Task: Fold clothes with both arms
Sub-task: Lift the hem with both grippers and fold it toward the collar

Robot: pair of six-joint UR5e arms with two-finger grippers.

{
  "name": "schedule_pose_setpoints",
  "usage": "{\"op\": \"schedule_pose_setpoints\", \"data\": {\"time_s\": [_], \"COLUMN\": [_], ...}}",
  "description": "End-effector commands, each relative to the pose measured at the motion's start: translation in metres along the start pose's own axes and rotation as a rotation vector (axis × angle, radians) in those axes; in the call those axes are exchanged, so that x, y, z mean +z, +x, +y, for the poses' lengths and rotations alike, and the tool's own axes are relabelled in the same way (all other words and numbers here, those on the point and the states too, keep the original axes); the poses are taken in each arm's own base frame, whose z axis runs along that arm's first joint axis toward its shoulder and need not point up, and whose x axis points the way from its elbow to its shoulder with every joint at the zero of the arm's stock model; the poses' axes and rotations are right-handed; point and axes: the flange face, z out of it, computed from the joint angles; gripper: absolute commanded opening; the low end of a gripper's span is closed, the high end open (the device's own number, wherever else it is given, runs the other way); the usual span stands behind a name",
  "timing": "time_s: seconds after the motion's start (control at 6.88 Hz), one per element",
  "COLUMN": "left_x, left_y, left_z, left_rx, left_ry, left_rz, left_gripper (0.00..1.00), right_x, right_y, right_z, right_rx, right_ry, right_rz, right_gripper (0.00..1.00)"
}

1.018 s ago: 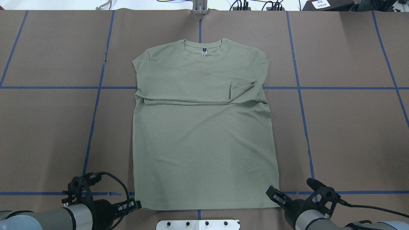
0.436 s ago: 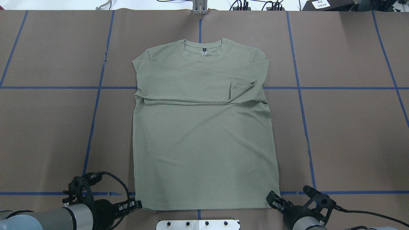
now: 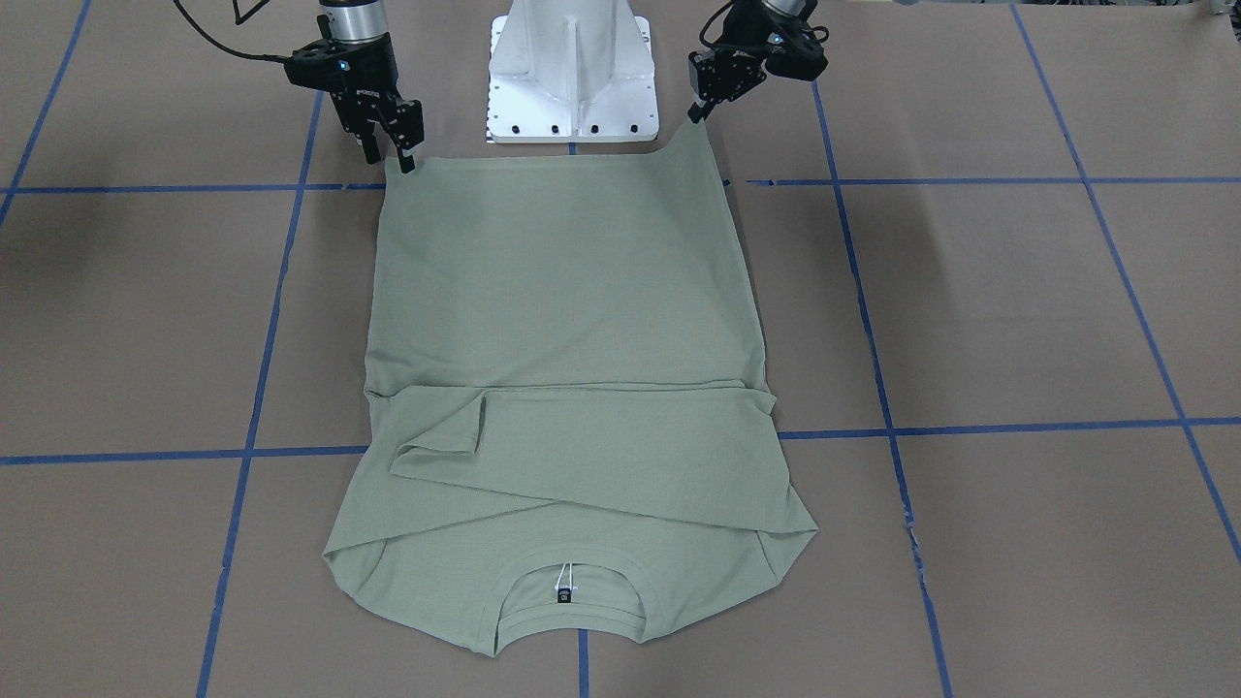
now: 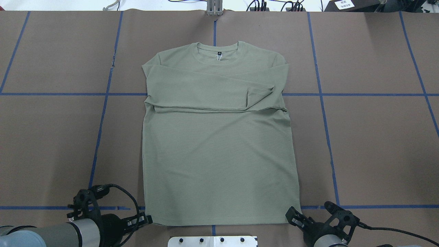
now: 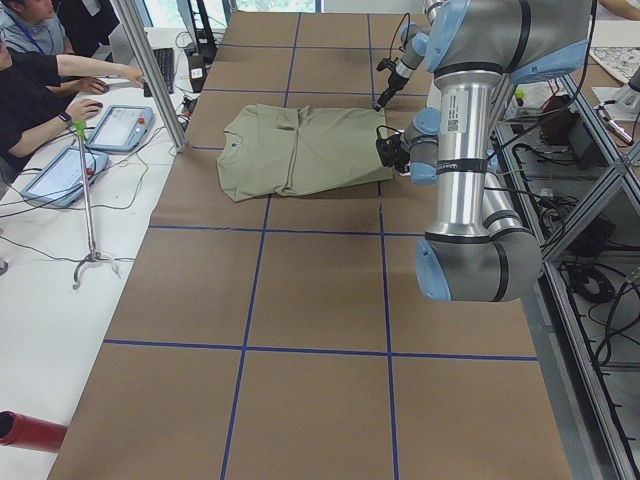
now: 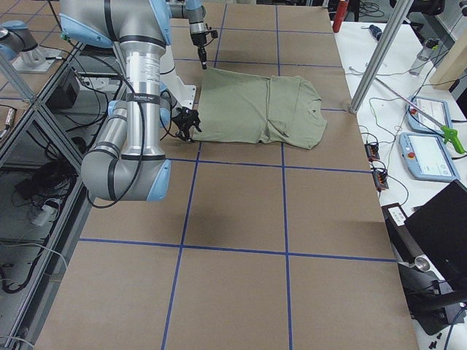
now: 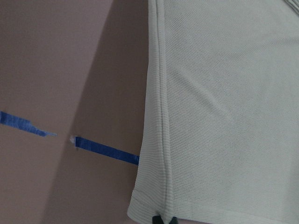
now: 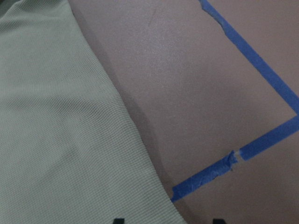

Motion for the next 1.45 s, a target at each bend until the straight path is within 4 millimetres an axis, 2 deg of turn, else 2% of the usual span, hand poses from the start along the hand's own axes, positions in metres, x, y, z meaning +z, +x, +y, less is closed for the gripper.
{"op": "schedule_pose_setpoints", "data": {"time_s": [0.0,0.15,0.29,0.44,0.73,0.87,1.02,1.16,1.31], "left_x": [0.0,0.001,0.001,0.001,0.001,-0.001,-0.006,-0.032,-0.076], "left_y": [0.0,-0.001,-0.001,-0.001,0.0,0.001,0.006,0.016,0.038], "left_z": [0.0,0.0,0.0,0.001,0.001,0.001,0.001,0.0,-0.004], "left_rx": [0.0,0.0,0.0,0.0,0.001,0.0,-0.001,0.0,-0.005], "left_ry": [0.0,-0.001,-0.001,-0.002,-0.003,-0.004,-0.008,-0.036,-0.074], "left_rz": [0.001,-0.001,-0.001,-0.001,0.0,0.003,0.016,0.04,0.002], "left_gripper": [0.0,0.0,0.0,0.0,0.0,0.0,0.0,0.0,0.0], "right_x": [0.0,0.0,-0.002,-0.001,0.0,-0.007,-0.022,-0.054,-0.111], "right_y": [0.002,0.001,-0.008,-0.009,-0.01,-0.017,-0.025,-0.037,-0.056], "right_z": [0.004,0.005,0.009,0.011,0.009,0.002,-0.013,-0.028,-0.05], "right_rx": [-0.007,-0.006,0.006,0.007,0.008,0.022,0.042,0.031,0.026], "right_ry": [-0.004,-0.005,-0.013,-0.014,0.001,0.0,-0.005,-0.005,-0.029], "right_rz": [0.002,0.001,-0.014,-0.015,-0.022,-0.036,-0.055,-0.05,-0.031], "right_gripper": [0.68,0.6,0.21,0.0,0.0,0.0,0.0,0.0,0.0]}}
